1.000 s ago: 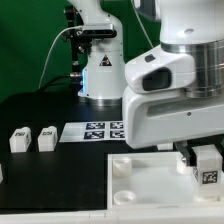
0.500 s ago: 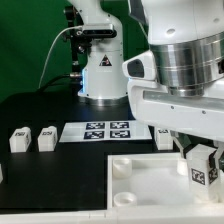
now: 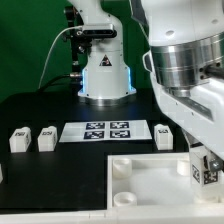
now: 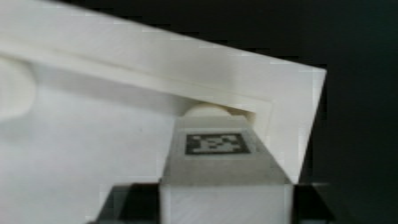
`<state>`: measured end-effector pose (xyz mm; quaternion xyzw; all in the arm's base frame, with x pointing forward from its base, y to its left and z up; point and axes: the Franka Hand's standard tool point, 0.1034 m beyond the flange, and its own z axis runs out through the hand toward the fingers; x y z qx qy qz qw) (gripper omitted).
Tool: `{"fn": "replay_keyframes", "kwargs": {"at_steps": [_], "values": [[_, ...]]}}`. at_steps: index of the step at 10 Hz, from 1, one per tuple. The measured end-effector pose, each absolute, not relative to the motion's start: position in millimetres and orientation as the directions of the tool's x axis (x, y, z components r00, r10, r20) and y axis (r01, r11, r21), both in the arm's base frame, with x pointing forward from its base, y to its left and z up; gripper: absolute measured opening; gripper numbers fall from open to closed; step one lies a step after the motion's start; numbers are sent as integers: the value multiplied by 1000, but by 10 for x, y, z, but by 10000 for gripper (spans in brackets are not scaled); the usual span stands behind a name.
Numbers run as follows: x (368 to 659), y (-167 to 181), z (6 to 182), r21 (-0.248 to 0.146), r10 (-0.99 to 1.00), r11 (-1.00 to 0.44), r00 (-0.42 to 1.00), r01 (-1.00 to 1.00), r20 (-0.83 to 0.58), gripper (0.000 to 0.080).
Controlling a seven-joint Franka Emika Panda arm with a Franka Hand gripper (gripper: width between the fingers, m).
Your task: Assemble one leg
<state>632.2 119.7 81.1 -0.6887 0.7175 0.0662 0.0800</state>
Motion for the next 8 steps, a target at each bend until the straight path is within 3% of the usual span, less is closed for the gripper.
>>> {"fn": "replay_keyframes", "kwargs": {"at_steps": [2, 3, 4, 5, 6, 7, 8], "values": [[6331, 1218, 811, 7, -959, 187, -184, -982, -216, 295], [6329, 1218, 808, -3, -967, 139, -135, -990, -216, 295], [6326, 1227, 806, -13, -973, 88, -83, -996, -215, 405], [6322, 1229, 794, -38, -977, -26, 34, -999, -212, 541], [6326, 1203, 781, -71, -962, -173, 184, -982, -201, 541], [6341, 1176, 791, -109, -914, -346, 361, -932, -184, 627], [6334, 1215, 803, -117, -861, -470, 484, -875, -158, 643]]}}
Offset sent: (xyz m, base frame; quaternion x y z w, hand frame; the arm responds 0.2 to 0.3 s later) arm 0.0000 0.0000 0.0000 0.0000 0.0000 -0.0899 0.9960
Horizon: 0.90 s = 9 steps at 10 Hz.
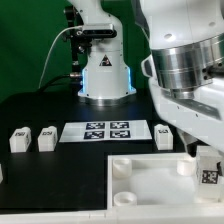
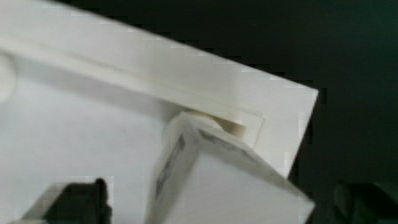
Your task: Assemble one leg
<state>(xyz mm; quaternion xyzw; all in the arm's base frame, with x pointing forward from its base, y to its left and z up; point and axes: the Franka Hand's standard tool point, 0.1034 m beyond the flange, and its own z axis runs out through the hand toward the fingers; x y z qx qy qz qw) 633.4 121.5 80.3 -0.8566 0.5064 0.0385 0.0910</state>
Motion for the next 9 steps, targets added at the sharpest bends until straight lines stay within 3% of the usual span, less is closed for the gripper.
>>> {"fn": "replay_keyframes", "kwargs": {"at_steps": [3, 4, 5, 7, 8, 9], "values": [[6336, 1214, 798, -161, -658, -728, 745, -667, -109, 648], [6324, 1204, 795, -154, -553, -814, 829, -560, -89, 649], [6342, 1181, 813, -117, -359, -924, 932, -363, -56, 649], [6356, 1170, 816, -113, -273, -954, 961, -276, -37, 649], [6355, 1175, 816, -112, -307, -944, 951, -310, -42, 536], [6355, 1175, 816, -113, -312, -943, 949, -314, -42, 536]]}}
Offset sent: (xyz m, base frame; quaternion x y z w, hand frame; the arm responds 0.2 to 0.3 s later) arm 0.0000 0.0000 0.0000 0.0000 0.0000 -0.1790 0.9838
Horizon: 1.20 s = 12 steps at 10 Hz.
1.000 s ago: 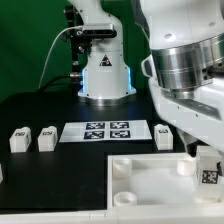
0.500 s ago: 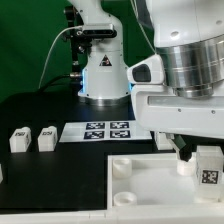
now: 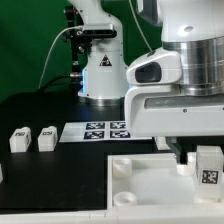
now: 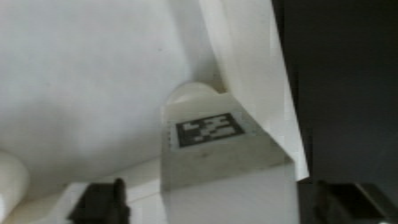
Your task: Assemble one leg
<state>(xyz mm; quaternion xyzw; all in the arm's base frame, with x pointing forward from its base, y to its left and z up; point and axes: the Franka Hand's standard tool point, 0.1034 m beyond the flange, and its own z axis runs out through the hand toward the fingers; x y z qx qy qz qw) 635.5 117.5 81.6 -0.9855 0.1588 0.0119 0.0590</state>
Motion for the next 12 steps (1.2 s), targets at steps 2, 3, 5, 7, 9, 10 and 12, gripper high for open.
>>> {"fn": "replay_keyframes", "kwargs": {"at_steps": [2, 3, 5, 7, 9, 10, 12], "values": [[6354, 1167, 815, -105, -500, -857, 864, -504, -67, 297], [6353, 1163, 813, -100, -572, -811, 817, -577, -77, 297], [6360, 1140, 810, -97, -752, -643, 650, -760, -110, 297], [6338, 1135, 804, -80, -923, -346, 355, -935, -148, 297], [6318, 1162, 792, -53, -980, -53, 62, -997, -189, 297], [6315, 1175, 793, -53, -981, -40, 50, -998, -189, 297], [6311, 1178, 786, -64, -975, -108, 118, -992, -186, 297]]}}
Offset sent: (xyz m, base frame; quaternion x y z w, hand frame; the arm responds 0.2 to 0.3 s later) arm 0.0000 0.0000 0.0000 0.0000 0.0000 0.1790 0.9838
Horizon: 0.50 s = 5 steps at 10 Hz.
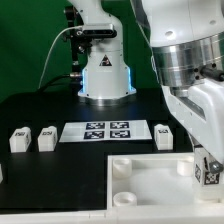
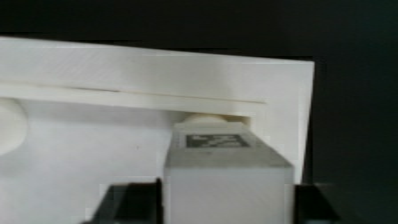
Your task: Assemble one leg
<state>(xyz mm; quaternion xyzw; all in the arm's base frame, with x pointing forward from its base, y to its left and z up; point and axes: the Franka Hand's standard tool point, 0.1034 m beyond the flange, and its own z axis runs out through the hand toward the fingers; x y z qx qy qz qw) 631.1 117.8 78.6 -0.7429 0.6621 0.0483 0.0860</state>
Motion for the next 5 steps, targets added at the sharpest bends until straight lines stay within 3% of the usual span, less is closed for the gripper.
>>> {"fn": "replay_keyframes", "kwargs": {"at_steps": [1, 2, 3, 4, 5], "values": [[6310, 1178, 787, -66, -973, -132, 142, -989, -184, 464], [6306, 1181, 802, -70, -954, -228, 237, -971, -183, 583], [6296, 1196, 821, -61, -866, -472, 476, -879, -153, 583], [6307, 1242, 835, -53, -788, -597, 598, -800, -144, 636], [6324, 1223, 829, -76, -731, -666, 670, -742, -131, 645]]}}
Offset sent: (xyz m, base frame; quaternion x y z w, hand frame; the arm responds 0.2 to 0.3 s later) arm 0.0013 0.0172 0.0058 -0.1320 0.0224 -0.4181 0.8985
